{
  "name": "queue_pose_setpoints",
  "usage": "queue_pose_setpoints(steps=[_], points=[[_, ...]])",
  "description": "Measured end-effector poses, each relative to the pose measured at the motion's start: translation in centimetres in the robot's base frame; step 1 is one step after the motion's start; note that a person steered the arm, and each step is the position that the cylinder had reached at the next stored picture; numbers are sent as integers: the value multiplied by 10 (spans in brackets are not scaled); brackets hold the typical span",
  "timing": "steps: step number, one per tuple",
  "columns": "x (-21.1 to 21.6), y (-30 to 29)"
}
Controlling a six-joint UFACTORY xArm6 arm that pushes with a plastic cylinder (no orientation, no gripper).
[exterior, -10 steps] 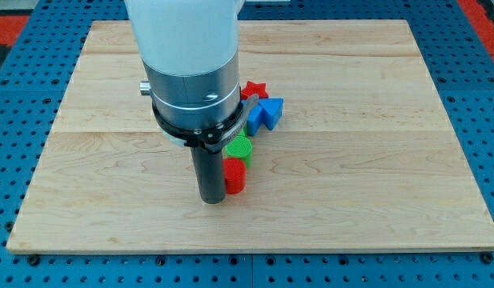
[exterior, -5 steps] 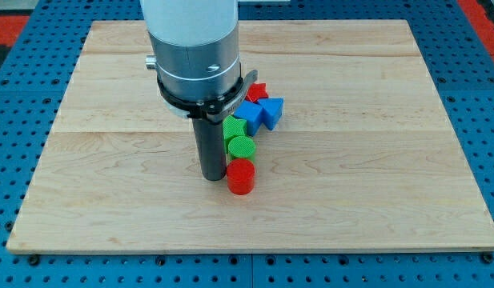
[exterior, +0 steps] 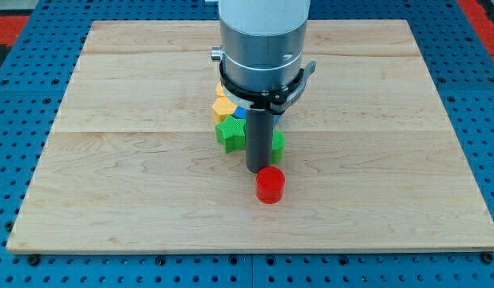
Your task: Adjust the group of blocks at the center of the board
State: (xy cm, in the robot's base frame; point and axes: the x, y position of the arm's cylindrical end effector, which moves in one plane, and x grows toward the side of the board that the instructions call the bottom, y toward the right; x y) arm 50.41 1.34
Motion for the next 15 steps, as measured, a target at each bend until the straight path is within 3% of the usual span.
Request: queue_pose_setpoints(steps=[3, 8, 9, 10, 11, 12, 14, 15], points=[[-1, 49], [-33, 30], [-20, 90], [39, 96], [62, 21], [53, -7], [13, -7], [24, -10]])
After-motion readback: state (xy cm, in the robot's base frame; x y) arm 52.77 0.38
